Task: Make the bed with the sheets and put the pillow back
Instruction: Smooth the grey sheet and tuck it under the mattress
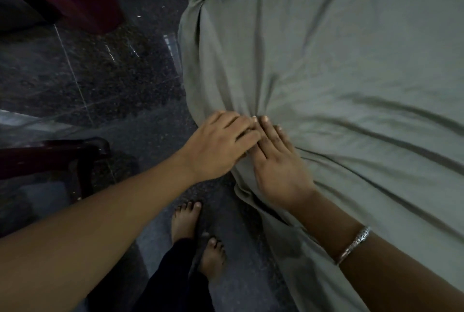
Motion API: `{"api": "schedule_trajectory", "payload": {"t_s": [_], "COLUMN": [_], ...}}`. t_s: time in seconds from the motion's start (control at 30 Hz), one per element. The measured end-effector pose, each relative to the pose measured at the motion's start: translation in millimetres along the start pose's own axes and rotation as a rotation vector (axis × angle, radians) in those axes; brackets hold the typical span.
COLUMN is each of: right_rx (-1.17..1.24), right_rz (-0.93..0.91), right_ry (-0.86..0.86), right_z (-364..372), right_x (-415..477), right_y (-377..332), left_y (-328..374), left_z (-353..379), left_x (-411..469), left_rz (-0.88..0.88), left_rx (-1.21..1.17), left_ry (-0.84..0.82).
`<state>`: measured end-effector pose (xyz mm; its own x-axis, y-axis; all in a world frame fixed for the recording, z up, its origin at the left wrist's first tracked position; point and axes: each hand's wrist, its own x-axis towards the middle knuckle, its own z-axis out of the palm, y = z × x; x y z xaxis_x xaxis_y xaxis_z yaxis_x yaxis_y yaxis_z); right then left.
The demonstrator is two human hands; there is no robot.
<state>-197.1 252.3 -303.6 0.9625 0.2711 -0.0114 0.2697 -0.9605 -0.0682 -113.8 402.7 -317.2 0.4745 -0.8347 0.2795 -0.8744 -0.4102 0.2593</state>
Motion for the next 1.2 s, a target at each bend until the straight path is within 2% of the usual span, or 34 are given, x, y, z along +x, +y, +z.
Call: {"api": "schedule_trajectory", "payload": {"t_s": [0.13, 0.27, 0.33, 0.5, 0.57, 0.63, 0.7, 0.77, 0.83, 0.9, 1.0, 1.13, 1.2], "right_rx": [-0.029, -0.023, -0.016, -0.073, -0.014, 0.059, 0.148, 0.195, 0.115, 0.076, 0.124, 0.232, 0.257], "right_rz": [0.039, 0.284, 0.350, 0.310, 0.211, 0.076, 0.049, 0.207, 0.324, 0.296, 0.273, 0.178, 0.136], "right_ry": [0.022, 0.023, 0.036, 0.121, 0.103, 0.033, -0.021, -0.013, -0.068, -0.215, -0.279, -0.533, -0.543], "right_z": [-5, -6, -7, -9, -10, -11, -18, -28, -31, -28, -28, -38, -45], "right_x": [-30, -80, -99, -101, -100, -106, -113, -117, -123, -129, -131, -129, -127], "right_y": [12, 19, 17, 7, 3, 0, 2, 8, 17, 19, 14, 12, 14], "left_y": [12, 44, 68, 96, 95, 92, 94, 103, 118, 135, 144, 143, 143], "left_z": [5, 9, 13, 18, 17, 17, 11, 7, 8, 15, 22, 19, 15], "left_x": [4, -4, -5, -1, -6, -18, -30, -31, -20, -6, -1, -25, -31], "left_rz": [-0.074, 0.050, 0.082, 0.009, 0.089, 0.214, 0.279, 0.248, 0.166, 0.122, 0.130, 0.227, 0.247], "left_rx": [0.067, 0.045, 0.044, 0.109, 0.055, -0.026, -0.086, -0.107, -0.058, -0.005, -0.094, -0.282, -0.273], "left_ry": [0.017, -0.056, -0.094, -0.027, -0.057, -0.166, -0.291, -0.295, -0.257, -0.238, -0.209, -0.375, -0.412]}}
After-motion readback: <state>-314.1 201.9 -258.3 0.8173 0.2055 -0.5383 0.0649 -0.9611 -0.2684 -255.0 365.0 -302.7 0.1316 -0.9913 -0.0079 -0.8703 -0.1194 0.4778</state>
